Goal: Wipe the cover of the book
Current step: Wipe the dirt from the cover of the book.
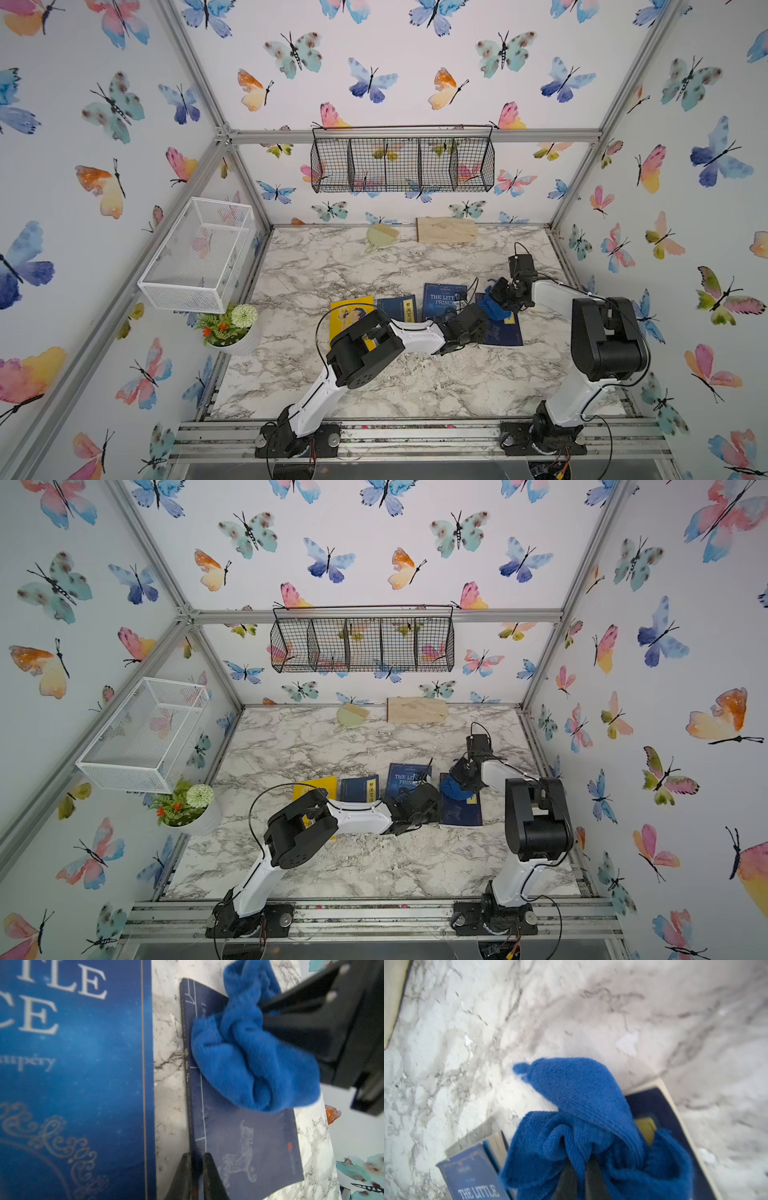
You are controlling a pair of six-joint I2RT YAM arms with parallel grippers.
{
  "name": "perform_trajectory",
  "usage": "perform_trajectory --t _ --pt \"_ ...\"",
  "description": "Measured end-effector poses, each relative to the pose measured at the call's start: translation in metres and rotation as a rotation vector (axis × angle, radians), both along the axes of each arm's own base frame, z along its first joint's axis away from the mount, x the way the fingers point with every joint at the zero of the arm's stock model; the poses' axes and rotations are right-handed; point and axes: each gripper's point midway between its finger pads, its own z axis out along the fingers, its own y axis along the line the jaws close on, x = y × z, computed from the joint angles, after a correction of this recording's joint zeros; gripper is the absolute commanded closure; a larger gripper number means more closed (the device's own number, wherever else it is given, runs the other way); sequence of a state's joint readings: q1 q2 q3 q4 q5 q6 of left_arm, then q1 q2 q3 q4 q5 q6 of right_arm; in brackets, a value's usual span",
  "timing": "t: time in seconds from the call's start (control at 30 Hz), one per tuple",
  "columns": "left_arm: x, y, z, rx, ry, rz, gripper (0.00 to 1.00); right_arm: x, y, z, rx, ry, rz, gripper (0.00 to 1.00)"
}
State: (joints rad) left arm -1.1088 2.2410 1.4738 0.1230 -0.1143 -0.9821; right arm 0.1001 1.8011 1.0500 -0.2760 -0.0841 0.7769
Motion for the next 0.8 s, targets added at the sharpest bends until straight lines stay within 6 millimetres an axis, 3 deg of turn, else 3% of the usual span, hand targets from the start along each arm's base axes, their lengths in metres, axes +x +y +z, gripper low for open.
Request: perform_trajectory --t 0.2,0.3,0.47,0.53,0.67,0.8 --pt "-0.001 0.0 0.0 -0.001 0.002 0.001 0.85 -0.006 -0.001 -0.002 0.0 -0.027 0.001 0.94" --pt "-0.001 0.0 0.0 0.001 0.002 0.001 0.85 -0.033 -0.001 -0.004 0.007 -0.043 0.01 0.94" --pt "-0.002 -0.001 0.0 0.005 0.004 -0.001 0.85 -0.096 -0.001 -0.002 0.029 -0.052 0.027 0.92" --pt "-0.002 -0.001 0.0 0.005 0.004 -0.002 0.85 -0.109 -0.003 -0.003 0.027 -0.051 0.028 0.92" --pt "-0.002 -0.001 0.0 0.005 0.004 -0.002 0.85 -0.099 -0.001 -0.006 0.015 0.003 0.039 0.93" --pt "-0.002 -0.001 0.0 0.006 0.004 -0.002 0.85 -0.045 0.007 -0.001 0.013 0.012 0.055 0.94"
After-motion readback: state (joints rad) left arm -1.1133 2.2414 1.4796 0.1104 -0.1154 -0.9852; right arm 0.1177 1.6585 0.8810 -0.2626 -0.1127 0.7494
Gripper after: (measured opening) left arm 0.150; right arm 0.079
